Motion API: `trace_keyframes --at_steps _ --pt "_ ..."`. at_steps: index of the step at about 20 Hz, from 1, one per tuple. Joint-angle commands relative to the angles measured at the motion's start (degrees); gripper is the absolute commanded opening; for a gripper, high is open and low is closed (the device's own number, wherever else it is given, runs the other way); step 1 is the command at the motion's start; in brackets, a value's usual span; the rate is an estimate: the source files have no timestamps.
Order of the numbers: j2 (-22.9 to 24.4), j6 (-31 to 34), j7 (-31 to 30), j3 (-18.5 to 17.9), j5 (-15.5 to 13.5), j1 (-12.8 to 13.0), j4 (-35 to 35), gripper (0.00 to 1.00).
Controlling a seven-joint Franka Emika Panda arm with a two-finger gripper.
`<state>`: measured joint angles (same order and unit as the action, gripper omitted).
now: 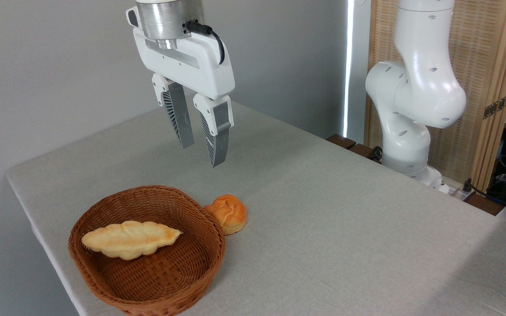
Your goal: Put bread into the basket
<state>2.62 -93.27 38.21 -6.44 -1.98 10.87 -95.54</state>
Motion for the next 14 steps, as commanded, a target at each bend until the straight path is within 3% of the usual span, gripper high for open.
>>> trace_keyframes --at_steps 1,14 --pt "1.2 1.7 3.0 -0.2 0.8 0.4 -0.3 1.00" --pt "1.2 2.2 3.1 -0.1 0.8 0.4 -0.4 1.00"
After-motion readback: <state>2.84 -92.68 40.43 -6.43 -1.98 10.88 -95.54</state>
